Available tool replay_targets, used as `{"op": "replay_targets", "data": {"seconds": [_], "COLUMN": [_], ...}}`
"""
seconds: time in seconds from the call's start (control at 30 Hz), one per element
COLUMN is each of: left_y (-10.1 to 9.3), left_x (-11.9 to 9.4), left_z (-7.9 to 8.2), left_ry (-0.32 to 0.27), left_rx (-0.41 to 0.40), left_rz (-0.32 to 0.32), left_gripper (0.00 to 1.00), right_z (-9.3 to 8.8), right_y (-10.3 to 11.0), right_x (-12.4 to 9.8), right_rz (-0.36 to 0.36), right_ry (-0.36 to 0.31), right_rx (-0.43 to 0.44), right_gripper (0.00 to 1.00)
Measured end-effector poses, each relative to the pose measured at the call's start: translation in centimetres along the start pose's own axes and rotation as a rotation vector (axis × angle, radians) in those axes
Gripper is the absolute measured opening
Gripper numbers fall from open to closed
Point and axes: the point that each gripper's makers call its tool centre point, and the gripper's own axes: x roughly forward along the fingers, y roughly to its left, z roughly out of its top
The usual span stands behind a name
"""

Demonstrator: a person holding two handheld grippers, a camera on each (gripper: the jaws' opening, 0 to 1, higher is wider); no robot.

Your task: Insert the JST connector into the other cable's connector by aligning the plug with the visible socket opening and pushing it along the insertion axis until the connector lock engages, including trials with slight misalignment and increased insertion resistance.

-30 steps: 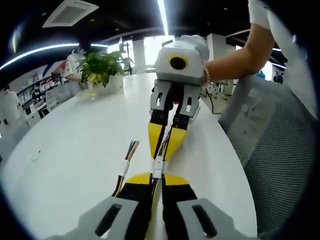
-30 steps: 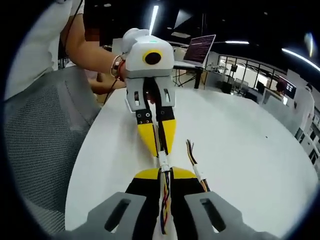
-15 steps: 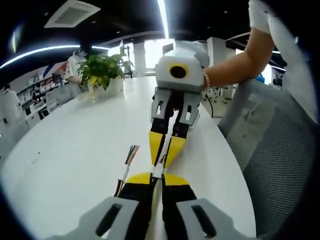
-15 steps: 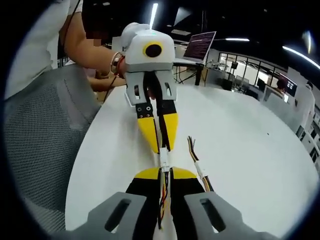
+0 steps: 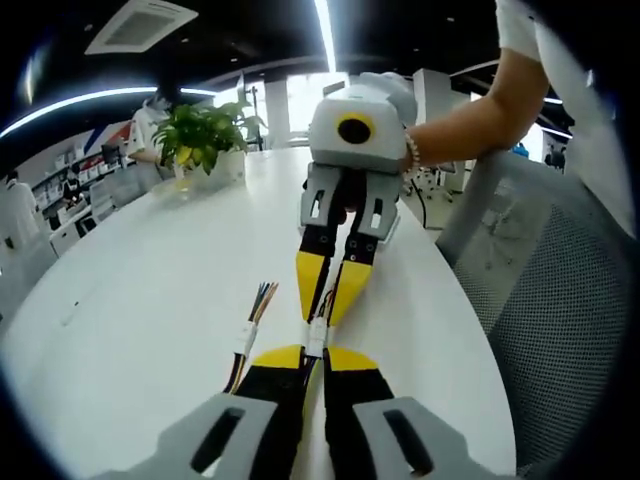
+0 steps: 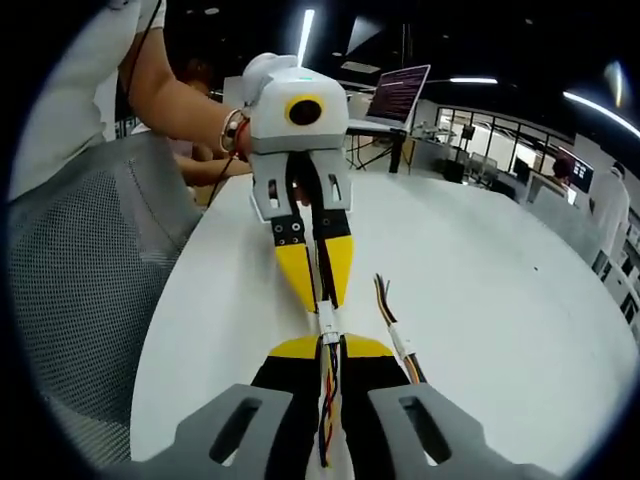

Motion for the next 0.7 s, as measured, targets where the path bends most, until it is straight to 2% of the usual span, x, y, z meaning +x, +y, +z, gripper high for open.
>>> {"op": "replay_targets", "data": {"seconds": [0.17,0.47,0.7], "left_y": [0.4,2.0,2.8], "left_x": [0.3,1.4,2.3], "left_z": [0.0,-0.3,-1.2], "left_ry": [-0.008,-0.02,0.007], "left_rx": [-0.006,-0.053,-0.064], "left_rz": [-0.004,0.002,-0.006], "left_gripper": [0.0,0.0,0.0], "right_z": [0.0,-0.7,-1.8], "right_y": [-0.4,-2.4,-3.3], "right_x": [-0.2,0.0,0.7], "right_rz": [-0.008,-0.018,-0.014], "right_ry": [-0.003,0.011,0.031], "right_rx": [-0.002,0.001,0.023], "right_gripper": [0.03,0.02,0.02]}}
